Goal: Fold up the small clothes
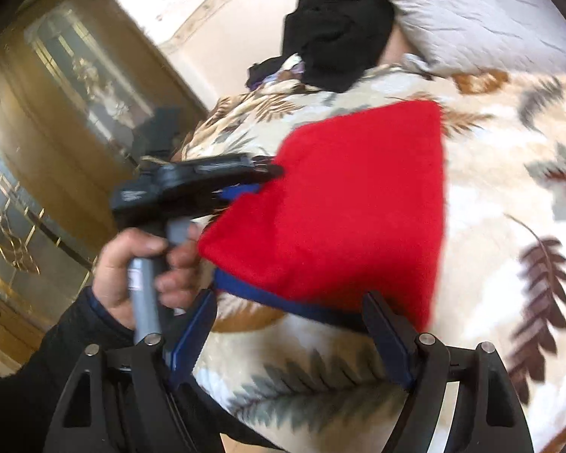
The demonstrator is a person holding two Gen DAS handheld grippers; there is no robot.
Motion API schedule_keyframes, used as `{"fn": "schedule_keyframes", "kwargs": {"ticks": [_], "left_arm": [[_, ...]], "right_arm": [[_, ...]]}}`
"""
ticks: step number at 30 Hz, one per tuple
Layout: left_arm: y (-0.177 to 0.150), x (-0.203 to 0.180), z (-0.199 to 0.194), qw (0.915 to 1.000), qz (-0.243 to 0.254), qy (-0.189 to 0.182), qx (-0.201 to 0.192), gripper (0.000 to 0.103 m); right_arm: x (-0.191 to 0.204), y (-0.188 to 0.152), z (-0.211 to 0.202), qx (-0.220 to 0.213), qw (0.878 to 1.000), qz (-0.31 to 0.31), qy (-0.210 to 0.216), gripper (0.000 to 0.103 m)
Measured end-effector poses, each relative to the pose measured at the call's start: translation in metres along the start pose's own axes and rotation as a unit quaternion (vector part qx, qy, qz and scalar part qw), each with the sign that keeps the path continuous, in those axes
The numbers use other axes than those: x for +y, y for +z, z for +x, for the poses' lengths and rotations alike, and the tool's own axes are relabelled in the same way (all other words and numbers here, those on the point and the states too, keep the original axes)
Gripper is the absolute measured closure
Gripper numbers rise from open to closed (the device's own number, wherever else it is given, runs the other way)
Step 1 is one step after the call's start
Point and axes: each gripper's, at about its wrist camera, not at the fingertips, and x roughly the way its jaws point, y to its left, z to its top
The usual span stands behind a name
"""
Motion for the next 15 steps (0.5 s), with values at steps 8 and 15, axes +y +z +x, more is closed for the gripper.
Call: {"fn": "schedule_keyframes", "kwargs": {"ticks": [8,15], "left_arm": [[-0.055,-0.023,-0.008,0.9939,0.071,0.079,0.028,0.067],[-0.057,-0.018,-0.036,0.9955,0.043,0.084,-0.008,0.067]], "right_arm": [[-0.050,0.006,-0.023,-0.035,0.993,0.107,0.023,0.021],[-0.091,0.012,-0.021,-0.020,0.981,0.189,0.047,0.021]]}}
